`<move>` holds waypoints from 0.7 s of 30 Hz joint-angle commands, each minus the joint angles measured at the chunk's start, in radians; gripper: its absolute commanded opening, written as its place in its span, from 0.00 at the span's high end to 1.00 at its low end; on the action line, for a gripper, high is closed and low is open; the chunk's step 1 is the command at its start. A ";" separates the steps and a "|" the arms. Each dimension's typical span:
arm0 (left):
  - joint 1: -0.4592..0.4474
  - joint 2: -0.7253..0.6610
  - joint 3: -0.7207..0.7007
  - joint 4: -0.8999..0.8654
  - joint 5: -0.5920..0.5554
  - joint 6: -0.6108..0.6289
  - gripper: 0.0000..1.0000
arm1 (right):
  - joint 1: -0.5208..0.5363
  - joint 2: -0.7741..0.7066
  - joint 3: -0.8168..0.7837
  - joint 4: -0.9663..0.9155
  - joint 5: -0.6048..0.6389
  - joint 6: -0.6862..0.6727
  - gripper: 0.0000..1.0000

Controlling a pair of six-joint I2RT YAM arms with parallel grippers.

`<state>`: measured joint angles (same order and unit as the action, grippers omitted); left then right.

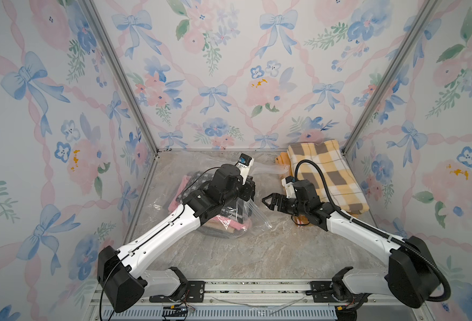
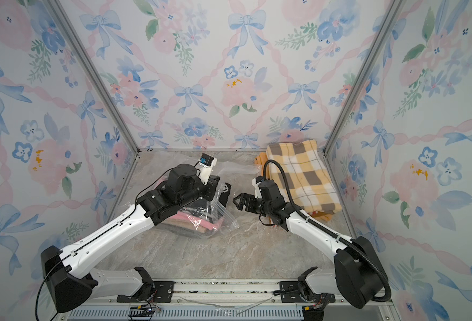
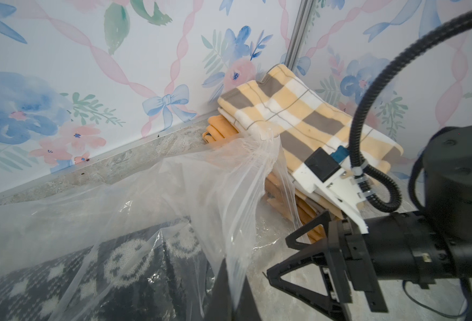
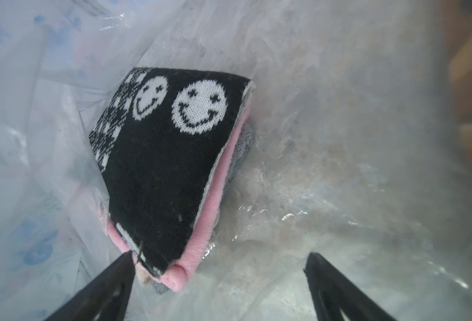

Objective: Take the blanket out of the vacuum bag
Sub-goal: Take out the blanket from the vacuum bag.

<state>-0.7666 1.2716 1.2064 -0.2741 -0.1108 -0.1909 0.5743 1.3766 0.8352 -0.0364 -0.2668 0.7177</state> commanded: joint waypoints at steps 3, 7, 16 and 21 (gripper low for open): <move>-0.009 -0.049 -0.044 0.044 0.003 -0.018 1.00 | 0.044 0.102 0.047 0.151 -0.016 0.113 0.03; -0.011 -0.072 -0.064 0.044 -0.018 -0.034 1.00 | 0.060 0.164 0.017 0.283 -0.043 0.209 0.03; -0.011 -0.114 -0.100 0.049 -0.040 -0.055 1.00 | 0.118 0.265 0.072 0.342 -0.078 0.282 0.03; -0.011 -0.120 -0.109 0.052 -0.048 -0.055 1.00 | 0.146 0.303 0.095 0.329 -0.075 0.292 0.03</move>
<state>-0.7723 1.1767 1.1084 -0.2481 -0.1497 -0.2337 0.7025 1.6474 0.8959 0.2749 -0.3309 0.9890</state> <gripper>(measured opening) 0.048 0.973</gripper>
